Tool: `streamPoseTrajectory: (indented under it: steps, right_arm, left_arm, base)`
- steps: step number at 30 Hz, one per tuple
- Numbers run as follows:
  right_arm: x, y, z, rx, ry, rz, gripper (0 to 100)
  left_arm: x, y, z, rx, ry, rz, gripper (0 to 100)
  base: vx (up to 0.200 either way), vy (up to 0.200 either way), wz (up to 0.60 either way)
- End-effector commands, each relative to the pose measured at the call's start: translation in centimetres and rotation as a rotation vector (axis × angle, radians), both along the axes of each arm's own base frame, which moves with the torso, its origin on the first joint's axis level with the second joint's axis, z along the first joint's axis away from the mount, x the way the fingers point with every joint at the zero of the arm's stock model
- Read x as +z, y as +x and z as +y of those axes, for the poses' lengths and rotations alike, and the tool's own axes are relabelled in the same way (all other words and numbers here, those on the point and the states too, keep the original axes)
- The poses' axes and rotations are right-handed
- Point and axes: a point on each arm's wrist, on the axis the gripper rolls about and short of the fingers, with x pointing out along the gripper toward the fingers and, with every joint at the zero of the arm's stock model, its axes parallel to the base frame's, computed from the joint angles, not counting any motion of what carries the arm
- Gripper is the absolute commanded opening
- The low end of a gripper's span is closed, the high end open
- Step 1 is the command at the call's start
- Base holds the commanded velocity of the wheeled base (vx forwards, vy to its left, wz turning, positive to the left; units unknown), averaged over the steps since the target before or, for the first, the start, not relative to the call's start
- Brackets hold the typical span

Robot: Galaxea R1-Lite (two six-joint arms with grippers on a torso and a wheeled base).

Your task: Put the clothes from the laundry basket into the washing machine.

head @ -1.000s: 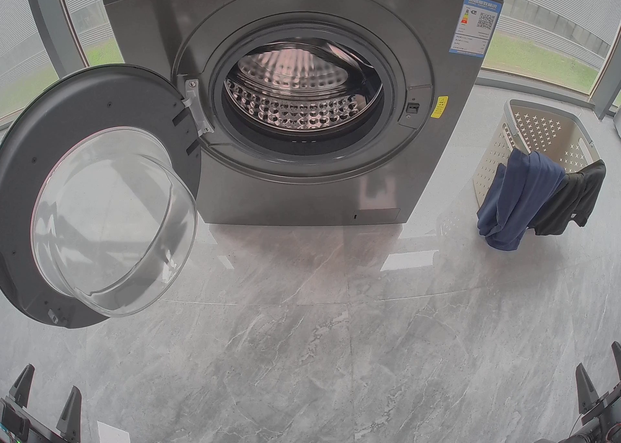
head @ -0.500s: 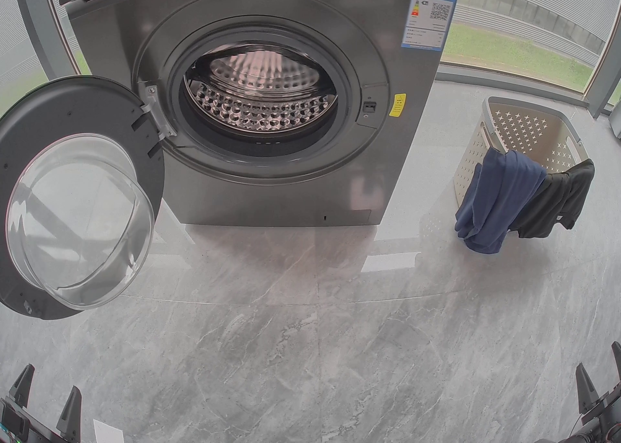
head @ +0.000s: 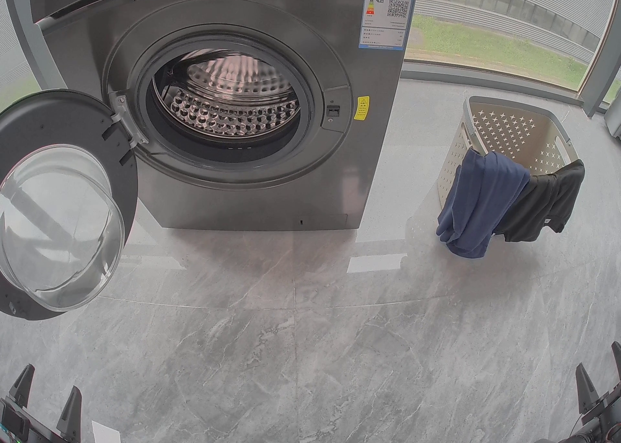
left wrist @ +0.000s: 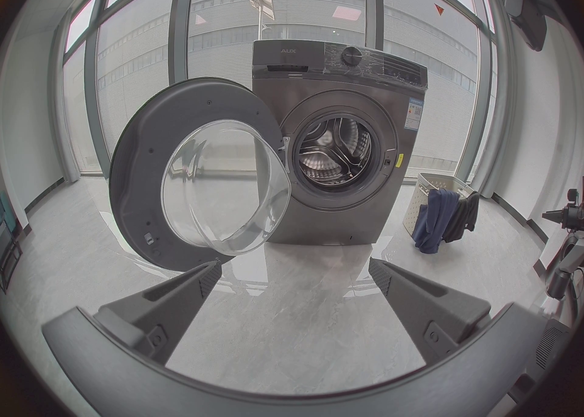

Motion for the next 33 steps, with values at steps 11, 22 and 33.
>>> streamPoseTrajectory:
  steps: [11,22,33]
  right_arm:
    - [-0.45,0.03,0.0,0.001,0.0,0.003,100]
    - [-0.45,0.03,0.0,0.0,0.0,0.003,100]
    - [-0.45,0.03,0.0,0.0,0.0,0.003,100]
  left_arm:
    - [-0.49,-0.02,0.0,0.0,-0.001,-0.002,100]
    - [-0.49,-0.02,0.01,0.002,-0.001,-0.002,100]
    - [-0.49,-0.02,0.01,0.002,-0.001,-0.002,100]
  base:
    - [0.055,-0.036,0.0]
    - [0.0,-0.2,0.0]
    - [0.0,-0.2,0.0]
